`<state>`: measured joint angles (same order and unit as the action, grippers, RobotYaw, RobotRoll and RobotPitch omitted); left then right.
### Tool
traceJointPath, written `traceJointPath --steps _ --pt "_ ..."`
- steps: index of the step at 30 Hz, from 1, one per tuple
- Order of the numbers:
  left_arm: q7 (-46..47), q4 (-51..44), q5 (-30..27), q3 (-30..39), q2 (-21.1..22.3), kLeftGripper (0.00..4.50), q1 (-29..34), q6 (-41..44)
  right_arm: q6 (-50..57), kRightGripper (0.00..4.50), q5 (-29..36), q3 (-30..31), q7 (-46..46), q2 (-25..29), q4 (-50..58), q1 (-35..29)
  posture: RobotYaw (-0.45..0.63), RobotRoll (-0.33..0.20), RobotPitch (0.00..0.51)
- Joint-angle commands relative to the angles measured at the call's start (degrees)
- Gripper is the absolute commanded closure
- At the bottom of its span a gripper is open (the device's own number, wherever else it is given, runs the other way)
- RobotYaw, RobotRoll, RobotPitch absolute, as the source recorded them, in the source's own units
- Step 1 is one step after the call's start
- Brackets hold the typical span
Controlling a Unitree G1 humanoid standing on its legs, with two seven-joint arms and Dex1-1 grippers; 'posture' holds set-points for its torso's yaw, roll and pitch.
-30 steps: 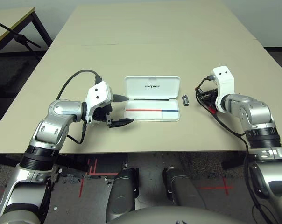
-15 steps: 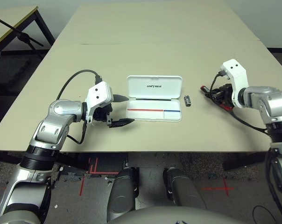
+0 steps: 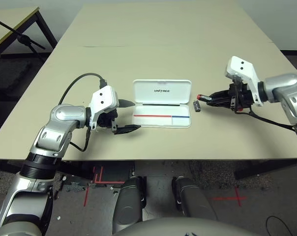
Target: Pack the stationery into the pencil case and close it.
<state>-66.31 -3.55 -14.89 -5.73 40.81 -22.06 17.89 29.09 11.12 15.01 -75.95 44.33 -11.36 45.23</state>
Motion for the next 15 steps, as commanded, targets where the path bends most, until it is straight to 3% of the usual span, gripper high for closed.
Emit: traceJointPath --steps 1,15 --pt "-0.80 -0.42 -0.06 -0.67 0.78 0.00 0.21 -0.20 -2.68 3.95 -1.06 2.17 -1.70 -2.67 -1.13 2.03 -0.02 0.000 0.114" --pt "0.01 -2.17 -0.42 -0.36 0.81 0.00 1.44 0.63 -9.82 3.95 -6.87 6.36 3.94 -18.64 -10.44 7.53 0.02 0.000 0.123"
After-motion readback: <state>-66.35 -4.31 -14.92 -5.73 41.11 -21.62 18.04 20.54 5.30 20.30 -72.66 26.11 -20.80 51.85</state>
